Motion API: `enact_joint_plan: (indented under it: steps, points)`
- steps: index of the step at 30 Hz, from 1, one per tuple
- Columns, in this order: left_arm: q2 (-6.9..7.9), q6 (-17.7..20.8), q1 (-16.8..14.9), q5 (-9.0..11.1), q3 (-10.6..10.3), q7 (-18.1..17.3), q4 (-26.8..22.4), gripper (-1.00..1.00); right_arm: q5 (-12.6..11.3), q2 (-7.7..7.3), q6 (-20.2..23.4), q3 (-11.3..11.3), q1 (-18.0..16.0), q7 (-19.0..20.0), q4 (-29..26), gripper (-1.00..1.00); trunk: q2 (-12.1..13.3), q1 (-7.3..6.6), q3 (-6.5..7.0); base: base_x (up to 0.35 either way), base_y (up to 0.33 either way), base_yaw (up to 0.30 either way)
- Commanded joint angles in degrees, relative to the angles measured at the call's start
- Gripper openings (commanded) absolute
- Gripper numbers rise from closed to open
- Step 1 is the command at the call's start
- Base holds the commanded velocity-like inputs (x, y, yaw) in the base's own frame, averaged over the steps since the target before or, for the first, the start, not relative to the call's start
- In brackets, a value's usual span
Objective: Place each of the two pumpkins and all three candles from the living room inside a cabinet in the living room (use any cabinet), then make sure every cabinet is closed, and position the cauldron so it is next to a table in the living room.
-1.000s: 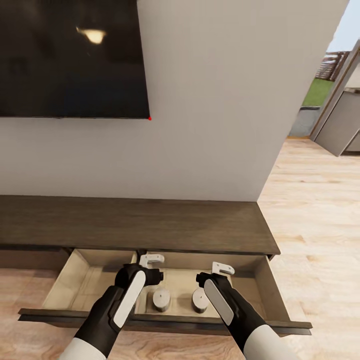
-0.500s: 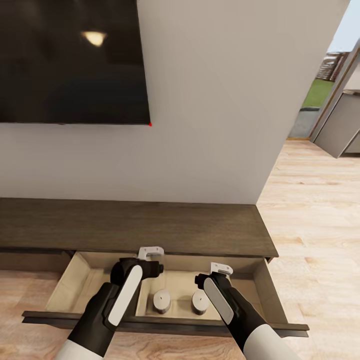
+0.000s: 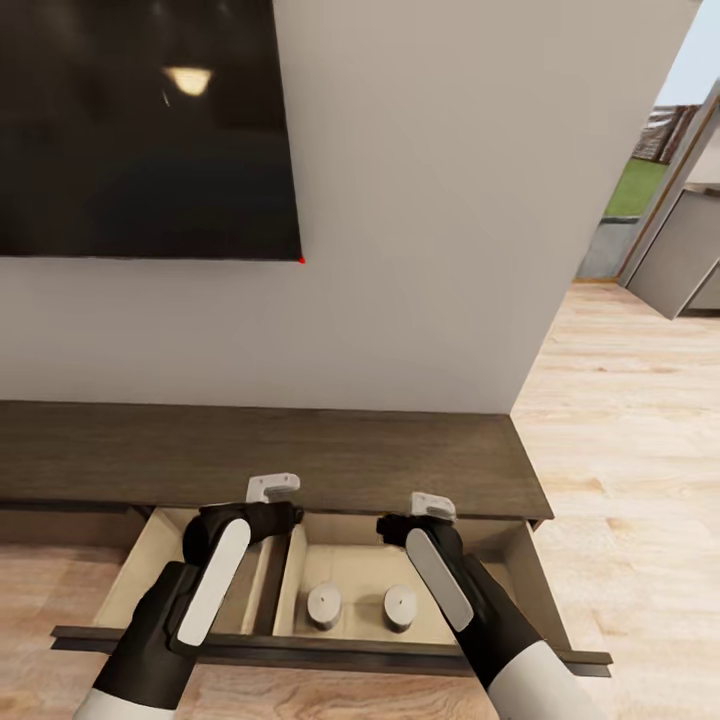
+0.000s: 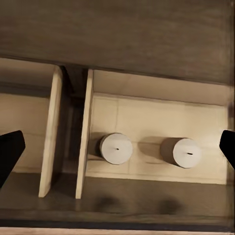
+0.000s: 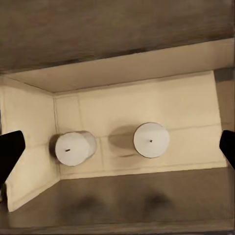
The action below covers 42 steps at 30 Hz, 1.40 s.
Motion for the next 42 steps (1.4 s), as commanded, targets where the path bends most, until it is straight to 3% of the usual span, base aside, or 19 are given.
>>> enact_joint_plan:
  steps: [1,4,6,9,12,14,22,37,42]
  points:
    - [0.23,0.2,0.2,1.4,0.2,0.6,-0.5,1.0,-0.6,-0.02,0.3,0.1,0.0,-0.6,-1.9,1.0,0.4,-0.23,0.13,0.0,0.0,0.0]
    - [1.73,0.3,0.4,3.7,0.6,0.5,-1.1,1.0,-0.7,-0.01,0.6,0.2,0.0,-0.6,-4.5,1.0,1.6,-0.89,0.67,0.0,0.0,0.0]
    - [3.14,0.3,0.5,7.2,0.8,0.5,-1.3,1.0,-0.7,-0.01,0.6,0.2,0.0,-0.6,-5.2,1.0,2.4,-1.32,1.03,0.0,0.0,0.0]
    - [6.74,0.4,0.5,16.4,1.0,0.6,-1.3,1.0,-0.7,-0.01,0.8,0.3,0.0,-0.6,-5.1,1.0,3.6,-1.98,1.57,0.0,0.0,0.0]
    - [8.67,0.4,0.5,20.4,0.9,0.6,-1.2,1.0,-0.7,-0.01,0.8,0.3,0.0,-0.4,-5.0,1.0,4.8,-2.64,2.11,0.0,0.0,0.0]
    - [9.42,0.4,0.5,21.7,0.8,0.6,-1.2,1.0,-0.7,0.04,0.8,0.2,0.0,-0.2,-4.9,1.0,5.6,-3.08,2.47,0.0,0.0,0.0]
    - [9.94,0.4,0.5,22.6,0.7,0.6,-1.2,1.0,-0.7,0.09,0.8,0.2,0.0,0.0,-5.0,1.0,8.8,-4.84,3.9,0.0,0.0,0.0]
    - [10.11,0.3,0.5,21.8,1.0,0.7,-1.2,1.0,-0.7,0.08,0.5,0.1,0.0,0.0,-4.6,1.0,14.8,-8.13,6.6,0.0,0.0,0.0]
    - [11.09,0.3,0.5,21.8,1.1,0.7,-1.1,1.0,-0.7,0.08,0.3,0.2,0.0,0.0,-4.5,1.0,16.8,-9.23,7.59,0.0,0.0,0.0]
